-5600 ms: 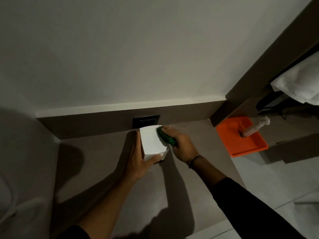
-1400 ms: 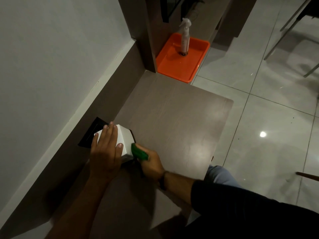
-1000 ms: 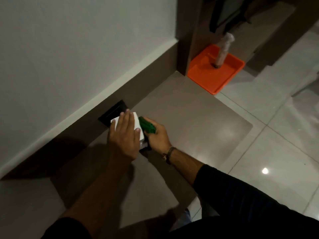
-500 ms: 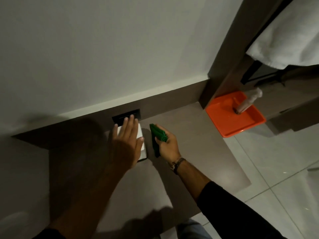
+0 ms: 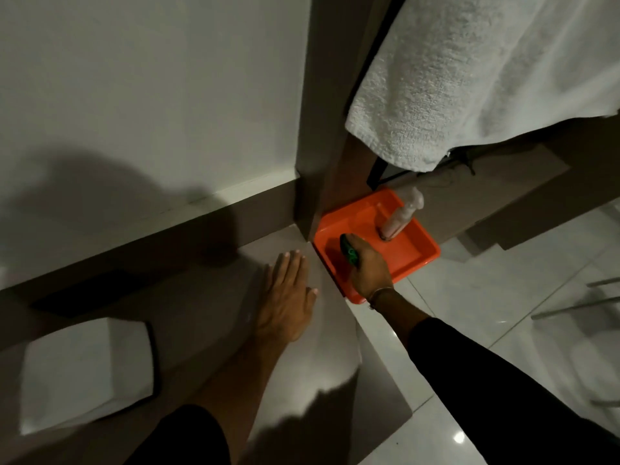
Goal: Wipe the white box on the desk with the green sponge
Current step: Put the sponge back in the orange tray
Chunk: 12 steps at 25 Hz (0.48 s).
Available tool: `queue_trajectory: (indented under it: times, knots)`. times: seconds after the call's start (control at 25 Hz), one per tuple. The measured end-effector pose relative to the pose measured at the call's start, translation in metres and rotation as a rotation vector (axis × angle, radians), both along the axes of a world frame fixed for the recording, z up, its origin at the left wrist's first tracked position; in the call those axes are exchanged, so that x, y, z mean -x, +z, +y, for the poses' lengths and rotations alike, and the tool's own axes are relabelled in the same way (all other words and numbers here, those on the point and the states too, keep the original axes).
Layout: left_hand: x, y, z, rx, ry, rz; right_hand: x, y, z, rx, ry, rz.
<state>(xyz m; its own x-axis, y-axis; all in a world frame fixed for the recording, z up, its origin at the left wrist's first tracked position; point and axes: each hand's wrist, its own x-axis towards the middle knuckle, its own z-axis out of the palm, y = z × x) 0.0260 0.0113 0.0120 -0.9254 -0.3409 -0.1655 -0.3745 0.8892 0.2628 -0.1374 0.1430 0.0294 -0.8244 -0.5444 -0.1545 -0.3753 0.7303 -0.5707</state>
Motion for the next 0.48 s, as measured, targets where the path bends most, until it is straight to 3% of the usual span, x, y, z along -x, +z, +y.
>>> queue_trajectory:
  times: [0.28,0.48]
  knots:
    - [0.022,-0.053,-0.002,0.055,0.056,0.054,0.055,-0.083,-0.02,-0.396,0.331,0.135]
    - [0.02,-0.046,-0.003,0.053,0.045,0.049,0.056,-0.078,-0.017,-0.464,0.447,0.074]
